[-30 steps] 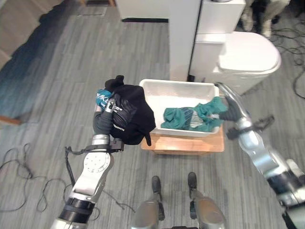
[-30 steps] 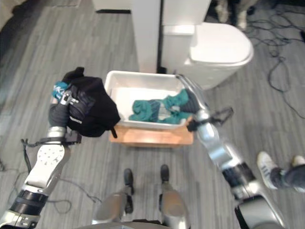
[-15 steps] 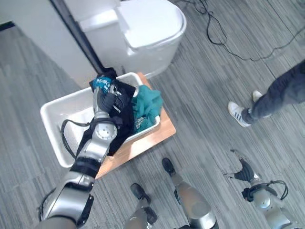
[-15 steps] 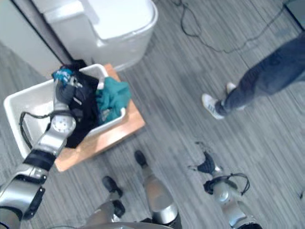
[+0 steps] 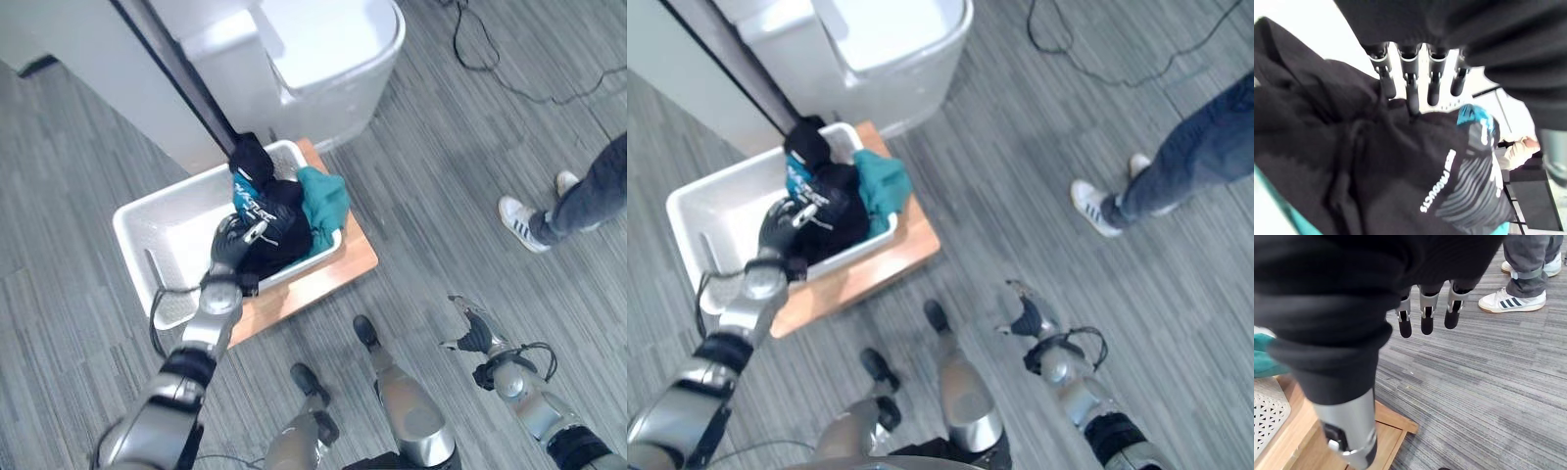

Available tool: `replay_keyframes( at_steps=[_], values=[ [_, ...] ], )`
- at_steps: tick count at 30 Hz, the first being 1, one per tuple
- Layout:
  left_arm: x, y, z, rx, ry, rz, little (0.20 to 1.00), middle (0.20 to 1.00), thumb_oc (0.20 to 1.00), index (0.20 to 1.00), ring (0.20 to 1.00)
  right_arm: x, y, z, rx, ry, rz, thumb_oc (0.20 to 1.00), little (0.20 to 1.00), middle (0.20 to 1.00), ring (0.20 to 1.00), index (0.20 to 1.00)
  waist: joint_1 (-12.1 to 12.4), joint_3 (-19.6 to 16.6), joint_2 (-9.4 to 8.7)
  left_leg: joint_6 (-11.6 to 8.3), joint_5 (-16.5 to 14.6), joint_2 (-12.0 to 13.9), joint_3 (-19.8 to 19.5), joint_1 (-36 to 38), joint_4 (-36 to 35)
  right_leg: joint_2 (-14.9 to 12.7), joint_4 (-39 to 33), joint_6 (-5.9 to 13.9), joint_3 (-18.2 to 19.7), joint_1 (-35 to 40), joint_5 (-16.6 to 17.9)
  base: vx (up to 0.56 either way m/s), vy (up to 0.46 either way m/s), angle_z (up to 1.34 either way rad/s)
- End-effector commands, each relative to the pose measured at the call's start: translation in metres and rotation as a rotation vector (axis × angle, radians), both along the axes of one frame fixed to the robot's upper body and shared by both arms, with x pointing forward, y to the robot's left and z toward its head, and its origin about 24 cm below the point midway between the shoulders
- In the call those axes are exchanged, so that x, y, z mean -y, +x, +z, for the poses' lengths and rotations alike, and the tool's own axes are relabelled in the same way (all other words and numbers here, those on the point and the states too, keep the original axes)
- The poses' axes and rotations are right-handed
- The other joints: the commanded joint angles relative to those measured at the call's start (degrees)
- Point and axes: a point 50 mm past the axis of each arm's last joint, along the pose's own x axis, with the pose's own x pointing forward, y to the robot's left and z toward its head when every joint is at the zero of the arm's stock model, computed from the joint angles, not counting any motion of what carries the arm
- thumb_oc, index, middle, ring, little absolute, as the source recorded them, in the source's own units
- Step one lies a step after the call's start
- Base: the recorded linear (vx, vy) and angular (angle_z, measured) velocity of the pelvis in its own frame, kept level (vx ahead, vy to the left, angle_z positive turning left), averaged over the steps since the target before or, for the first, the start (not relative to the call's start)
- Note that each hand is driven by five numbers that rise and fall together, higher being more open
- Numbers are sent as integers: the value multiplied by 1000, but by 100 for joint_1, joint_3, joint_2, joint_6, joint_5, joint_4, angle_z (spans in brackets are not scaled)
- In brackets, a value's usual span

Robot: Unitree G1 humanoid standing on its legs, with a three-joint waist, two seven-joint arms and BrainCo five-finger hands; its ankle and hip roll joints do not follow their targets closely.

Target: Tidy up the quilt and then pick up the clothes from the bed and put them into the laundry hamper.

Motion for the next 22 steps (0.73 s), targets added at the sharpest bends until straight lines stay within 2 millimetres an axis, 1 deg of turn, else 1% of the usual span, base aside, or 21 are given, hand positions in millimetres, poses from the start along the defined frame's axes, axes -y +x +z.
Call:
replay_keyframes(
  at_steps=[1, 3, 4, 5, 6, 7, 9, 10, 11, 13, 14, 15, 16, 17, 18, 19, 20, 21, 22],
  values=[
    [-37, -11, 7, 46, 97, 126, 1000, 1000, 1000, 1000, 1000, 20, -26, -28, -139, -9, -86, 1000, 1000, 1000, 1000, 1000, 277, -744, 97, -462, -203, 448, -265, 307, 14, -416, 178, 592, -371, 138, -978, 97, -34, 32],
    [-54, -21, 7, 48, 128, 182, 1000, 1000, 1000, 1000, 1000, 25, -36, -41, -212, 1, -122, 1000, 1000, 1000, 1000, 1000, 390, -875, 108, -458, -234, 436, -356, 407, 14, -429, 182, 569, -453, 318, -1042, 62, -18, 36],
    [-55, -21, 7, 48, 128, 184, 1000, 1000, 1000, 1000, 1000, 24, -36, -41, -212, 2, -121, 1000, 1000, 1000, 1000, 1000, 387, -880, 102, -465, -203, 442, -355, 385, 14, -422, 181, 559, -449, 296, -1016, 61, -21, 38],
    [-71, -33, 2, 25, 160, 234, 1000, 1000, 1000, 1000, 1000, 29, -48, -54, -280, 1, -160, 1000, 1000, 1000, 1000, 1000, 496, -1007, 105, -461, -210, 434, -436, 454, 14, -443, 178, 548, -523, 433, -1054, 47, -28, 34],
    [-80, -38, -1, 10, 161, 265, 1000, 1000, 1000, 1000, 1000, 33, -53, -59, -312, 3, -188, 1000, 1000, 1000, 1000, 1000, 566, -1071, 108, -458, -210, 427, -486, 479, 14, -442, 181, 547, -547, 486, -1069, 62, -19, 34],
    [-80, -39, -1, 10, 162, 266, 1000, 1000, 1000, 1000, 1000, 32, -53, -59, -312, 3, -187, 1000, 1000, 1000, 1000, 1000, 556, -1070, 100, -457, -211, 426, -492, 484, 14, -444, 176, 548, -553, 497, -1071, 36, -10, 24],
    [-91, -53, -12, -19, 119, 321, 1000, 1000, 1000, 1000, 1000, 38, -64, -70, -369, 0, -247, 1000, 1000, 1000, 1000, 1000, 684, -1174, 104, -447, -212, 417, -589, 517, 14, -455, 182, 542, -613, 585, -1105, 35, -8, 23],
    [-96, -74, -35, -91, 55, 365, 1000, 1000, 1000, 1000, 1000, 41, -74, -79, -417, 13, -317, 1000, 1000, 1000, 1000, 1000, 778, -1260, 95, -434, -222, 409, -647, 563, 14, -474, 171, 542, -664, 683, -1134, 41, 3, 20],
    [-96, -85, -49, -139, 19, 375, 1000, 1000, 1000, 1000, 1000, 42, -79, -84, -437, 26, -351, 1000, 1000, 1000, 1000, 1000, 824, -1293, 95, -428, -225, 408, -669, 575, 14, -488, 164, 541, -681, 726, -1144, 41, 19, 19],
    [-92, -112, -85, -305, -25, 382, 1000, 1000, 1000, 1000, 1000, 44, -89, -93, -494, 49, -422, 1000, 1000, 1000, 1000, 1000, 869, -1355, 95, -404, -235, 394, -702, 623, 14, -504, 146, 537, -713, 822, -1160, 26, 35, 20],
    [-90, -133, -111, -444, -24, 380, 1000, 1000, 1000, 1000, 1000, 45, -93, -96, -521, 60, -454, 1000, 1000, 1000, 1000, 1000, 880, -1383, 93, -393, -243, 386, -708, 639, 14, -514, 135, 539, -722, 853, -1162, 26, 44, 12],
    [-87, -150, -129, -543, -35, 384, 1000, 1000, 1000, 1000, 1000, 45, -98, -101, -554, 65, -480, 1000, 1000, 1000, 1000, 1000, 895, -1415, 95, -382, -252, 381, -713, 656, 14, -524, 125, 539, -725, 877, -1166, 17, 36, 8],
    [-87, -149, -129, -543, -36, 384, 1000, 1000, 1000, 1000, 1000, 45, -97, -101, -553, 65, -480, 1000, 1000, 1000, 1000, 1000, 896, -1413, 96, -381, -255, 380, -714, 658, 14, -525, 123, 540, -726, 881, -1168, 24, 31, 4],
    [-84, -169, -147, -647, -52, 402, 1000, 1000, 1000, 1000, 1000, 44, -100, -103, -573, 78, -500, 1000, 1000, 1000, 1000, 1000, 910, -1446, 92, -374, -263, 375, -721, 669, 14, -532, 111, 546, -733, 906, -1170, 21, 50, 1],
    [-67, -211, -180, -867, -98, 426, 1000, 1000, 1000, 1000, 1000, 39, -109, -111, -634, 81, -524, 1000, 1000, 1000, 1000, 1000, 945, -1501, 80, -354, -281, 366, -733, 685, 14, -539, 91, 546, -730, 935, -1167, 21, 50, 2],
    [-67, -211, -180, -867, -98, 426, 1000, 1000, 1000, 1000, 1000, 39, -109, -111, -633, 81, -524, 1000, 1000, 1000, 1000, 1000, 945, -1500, 83, -353, -284, 365, -732, 687, 14, -540, 91, 547, -730, 936, -1170, 18, 75, -3],
    [-51, -239, -198, -1036, -75, 385, 1000, 1000, 1000, 1000, 1000, 34, -114, -116, -672, 80, -525, 1000, 1000, 1000, 1000, 1000, 966, -1537, 71, -340, -297, 351, -739, 698, 14, -546, 77, 550, -723, 950, -1165, 13, 60, -4],
    [-43, -251, -204, -1106, -52, 353, 1000, 1000, 1000, 1000, 1000, 30, -113, -117, -679, 83, -519, 1000, 1000, 1000, 1000, 1000, 969, -1558, 57, -331, -310, 344, -734, 703, 14, -555, 68, 555, -714, 947, -1157, 12, 60, -4],
    [-43, -251, -204, -1106, -51, 353, 1000, 1000, 1000, 1000, 1000, 30, -114, -117, -679, 83, -520, 1000, 1000, 1000, 1000, 1000, 971, -1559, 59, -330, -312, 343, -733, 703, 14, -556, 67, 556, -712, 946, -1158, 9, 31, -1]
  ],
)
